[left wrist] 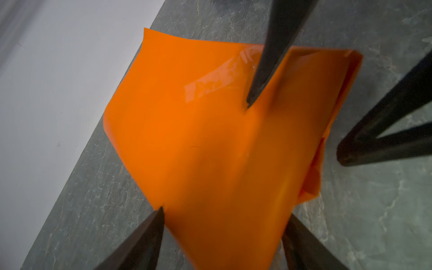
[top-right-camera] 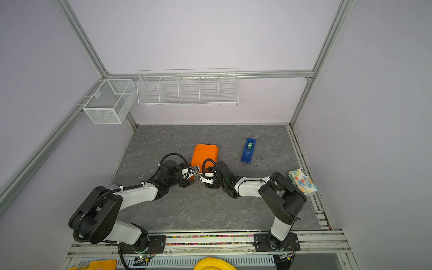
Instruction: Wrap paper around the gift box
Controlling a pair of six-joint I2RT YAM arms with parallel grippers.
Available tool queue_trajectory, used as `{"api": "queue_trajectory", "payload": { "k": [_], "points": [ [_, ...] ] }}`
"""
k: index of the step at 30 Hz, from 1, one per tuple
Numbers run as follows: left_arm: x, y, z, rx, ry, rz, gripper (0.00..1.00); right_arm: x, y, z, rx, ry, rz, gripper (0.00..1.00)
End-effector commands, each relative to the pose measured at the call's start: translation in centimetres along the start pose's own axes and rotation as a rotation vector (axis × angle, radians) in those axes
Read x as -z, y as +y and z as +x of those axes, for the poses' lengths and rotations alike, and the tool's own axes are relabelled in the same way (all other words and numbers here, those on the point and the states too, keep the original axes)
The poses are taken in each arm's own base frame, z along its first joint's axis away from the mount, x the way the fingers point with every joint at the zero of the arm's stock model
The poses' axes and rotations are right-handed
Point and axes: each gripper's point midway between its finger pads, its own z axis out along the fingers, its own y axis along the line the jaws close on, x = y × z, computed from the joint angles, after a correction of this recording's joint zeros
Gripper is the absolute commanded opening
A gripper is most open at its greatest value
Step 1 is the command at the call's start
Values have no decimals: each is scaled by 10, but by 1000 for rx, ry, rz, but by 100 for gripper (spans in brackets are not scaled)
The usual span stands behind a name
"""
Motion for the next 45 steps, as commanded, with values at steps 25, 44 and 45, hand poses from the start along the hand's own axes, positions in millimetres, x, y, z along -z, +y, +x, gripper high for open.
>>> {"api": "queue_trajectory", "payload": {
  "k": [25, 44, 45],
  "points": [
    [-10, -3, -32, 8, -2, 105, 72, 104, -62, 35, -782, 85, 196, 58],
    [10, 52, -50, 700, 143, -55, 77, 60, -22, 11, -1572, 155, -129, 53],
    [8, 52, -47, 727, 163, -59, 77, 59, -31, 5, -1578, 137, -122, 56]
  ]
}}
